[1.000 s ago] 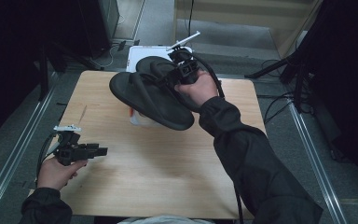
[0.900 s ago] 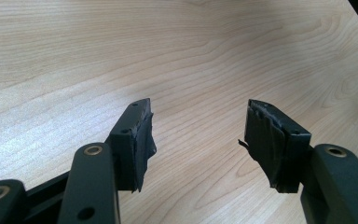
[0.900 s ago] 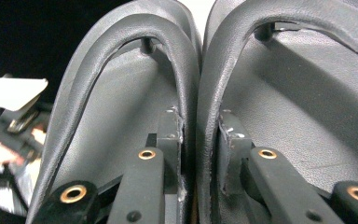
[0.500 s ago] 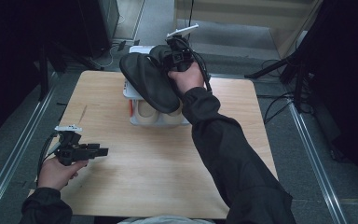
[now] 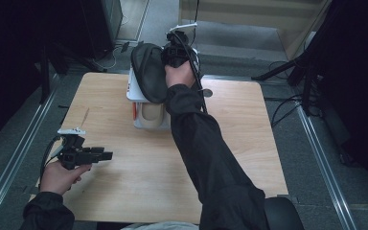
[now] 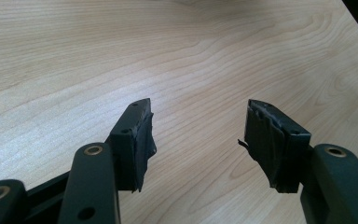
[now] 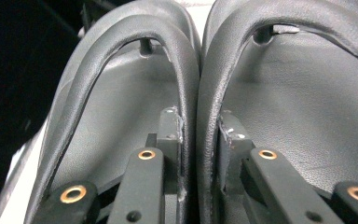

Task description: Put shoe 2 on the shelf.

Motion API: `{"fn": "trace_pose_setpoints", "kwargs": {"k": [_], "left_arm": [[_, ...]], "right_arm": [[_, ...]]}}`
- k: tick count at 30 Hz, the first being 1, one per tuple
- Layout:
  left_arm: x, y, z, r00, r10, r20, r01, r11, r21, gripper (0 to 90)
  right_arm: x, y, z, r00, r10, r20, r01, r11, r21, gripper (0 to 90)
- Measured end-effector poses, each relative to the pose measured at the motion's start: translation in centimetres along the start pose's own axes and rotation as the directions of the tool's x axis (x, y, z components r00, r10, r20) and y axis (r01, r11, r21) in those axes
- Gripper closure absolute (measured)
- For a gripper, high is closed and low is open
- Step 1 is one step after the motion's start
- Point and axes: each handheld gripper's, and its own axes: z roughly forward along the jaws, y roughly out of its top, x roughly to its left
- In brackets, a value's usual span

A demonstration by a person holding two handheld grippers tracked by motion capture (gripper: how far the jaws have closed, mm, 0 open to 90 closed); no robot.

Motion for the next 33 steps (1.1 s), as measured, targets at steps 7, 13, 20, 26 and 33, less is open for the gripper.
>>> {"fn": "trace_pose_setpoints", "kwargs": {"k": [7, 13, 20, 26, 33], "left_arm": [[-0.07, 0.07, 0.22, 1.0000, 0.003, 0.003, -0.003, 1.0000, 0.006, 41.9], [-0.08, 0.08, 0.25, 1.0000, 0.007, 0.004, -0.007, 0.9999, 0.011, 41.9], [-0.12, 0.09, 0.30, 1.0000, 0.009, 0.004, -0.009, 0.9999, 0.013, 41.9], [-0.12, 0.10, 0.34, 0.9999, 0.012, 0.005, -0.012, 0.9998, 0.018, 41.9], [-0.03, 0.08, 0.27, 1.0000, 0.007, 0.006, -0.007, 0.9999, 0.013, 41.7]], "right_arm": [[0.45, 0.23, 0.84, 0.9963, 0.072, 0.047, -0.070, 0.996, -0.047, 74.5], [0.24, 0.33, 1.05, 0.9963, 0.070, 0.050, -0.067, 0.996, -0.061, 74.8], [0.04, 0.47, 1.01, 0.9925, 0.103, 0.065, -0.098, 0.992, -0.083, 74.9], [0.17, 0.41, 1.08, 0.9939, 0.097, 0.053, -0.092, 0.992, -0.083, 67.0], [0.63, 0.16, 1.08, 0.9974, 0.045, 0.057, -0.040, 0.996, -0.083, 59.6]]}}
